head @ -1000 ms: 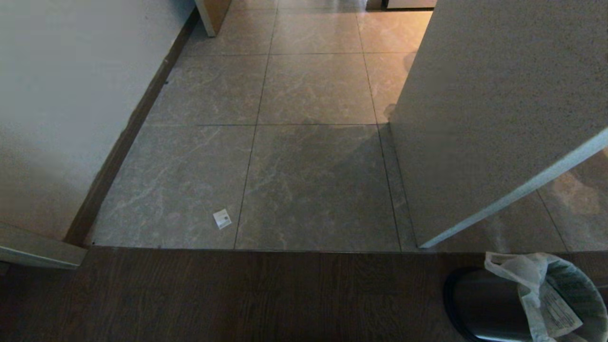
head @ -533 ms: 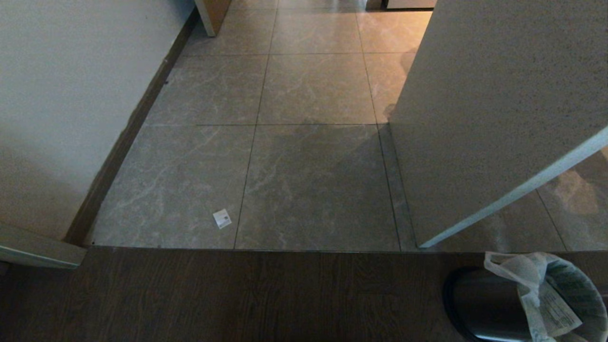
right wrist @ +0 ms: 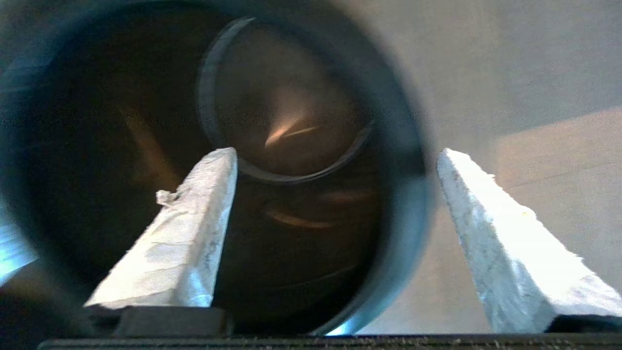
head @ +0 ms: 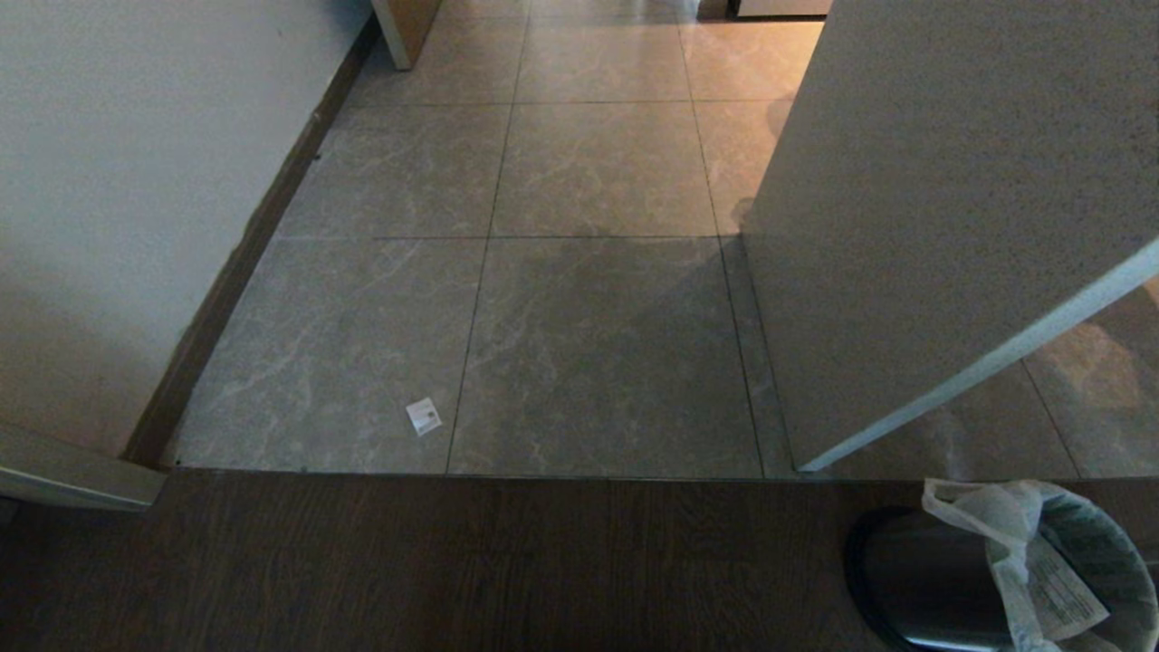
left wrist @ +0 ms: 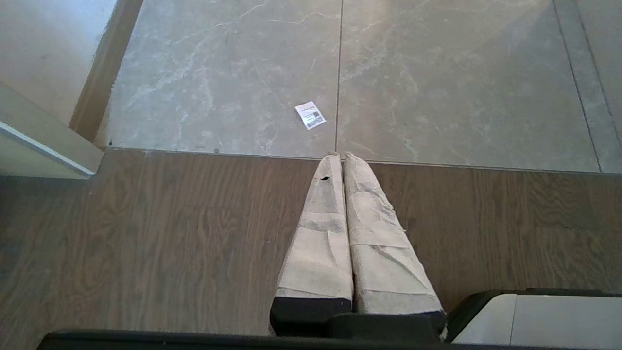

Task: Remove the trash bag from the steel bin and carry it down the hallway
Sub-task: Pick up the trash bag

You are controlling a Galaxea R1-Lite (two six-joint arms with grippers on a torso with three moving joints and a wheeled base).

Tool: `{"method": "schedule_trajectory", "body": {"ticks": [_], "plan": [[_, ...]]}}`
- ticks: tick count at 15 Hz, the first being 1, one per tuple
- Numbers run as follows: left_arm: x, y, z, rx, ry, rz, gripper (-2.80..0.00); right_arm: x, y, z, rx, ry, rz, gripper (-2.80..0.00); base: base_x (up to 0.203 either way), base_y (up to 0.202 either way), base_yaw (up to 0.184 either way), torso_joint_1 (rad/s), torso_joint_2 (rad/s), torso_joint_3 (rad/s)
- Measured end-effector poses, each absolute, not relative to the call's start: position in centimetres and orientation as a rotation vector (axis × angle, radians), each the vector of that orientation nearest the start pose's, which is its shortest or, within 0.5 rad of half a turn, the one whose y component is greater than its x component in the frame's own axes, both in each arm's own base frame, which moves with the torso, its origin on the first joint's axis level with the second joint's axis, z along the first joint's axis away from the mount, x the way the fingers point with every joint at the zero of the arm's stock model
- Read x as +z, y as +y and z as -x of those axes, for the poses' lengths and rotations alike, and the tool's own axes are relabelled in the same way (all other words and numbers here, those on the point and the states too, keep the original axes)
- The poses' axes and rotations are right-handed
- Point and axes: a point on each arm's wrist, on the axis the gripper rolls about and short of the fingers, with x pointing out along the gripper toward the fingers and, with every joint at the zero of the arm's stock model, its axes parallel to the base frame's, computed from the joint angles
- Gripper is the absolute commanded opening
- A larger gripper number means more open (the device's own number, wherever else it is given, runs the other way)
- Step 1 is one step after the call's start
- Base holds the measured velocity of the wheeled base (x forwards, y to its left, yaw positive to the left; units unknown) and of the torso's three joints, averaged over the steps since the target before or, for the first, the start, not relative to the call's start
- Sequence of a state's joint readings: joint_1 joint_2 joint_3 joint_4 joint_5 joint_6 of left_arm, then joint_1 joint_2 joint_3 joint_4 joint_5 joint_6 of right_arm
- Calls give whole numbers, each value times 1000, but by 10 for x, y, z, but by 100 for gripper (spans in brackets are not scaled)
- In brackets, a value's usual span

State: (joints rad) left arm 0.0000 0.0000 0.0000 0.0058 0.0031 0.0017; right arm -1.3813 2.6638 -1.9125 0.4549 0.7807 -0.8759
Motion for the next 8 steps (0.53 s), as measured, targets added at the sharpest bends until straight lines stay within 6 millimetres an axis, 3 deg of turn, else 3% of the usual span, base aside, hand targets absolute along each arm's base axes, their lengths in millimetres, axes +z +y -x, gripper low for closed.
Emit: {"method": "schedule_trajectory", "body": {"ticks": [1, 8], "plan": [[75, 0, 23, 4, 6, -2, -280, -8, -462, -103, -202, 708, -275, -280, 0, 0, 0, 0, 0, 0], [75, 0, 23, 3, 6, -2, -280, 70, -408, -83, -85, 712, -267, -280, 0, 0, 0, 0, 0, 0]]}}
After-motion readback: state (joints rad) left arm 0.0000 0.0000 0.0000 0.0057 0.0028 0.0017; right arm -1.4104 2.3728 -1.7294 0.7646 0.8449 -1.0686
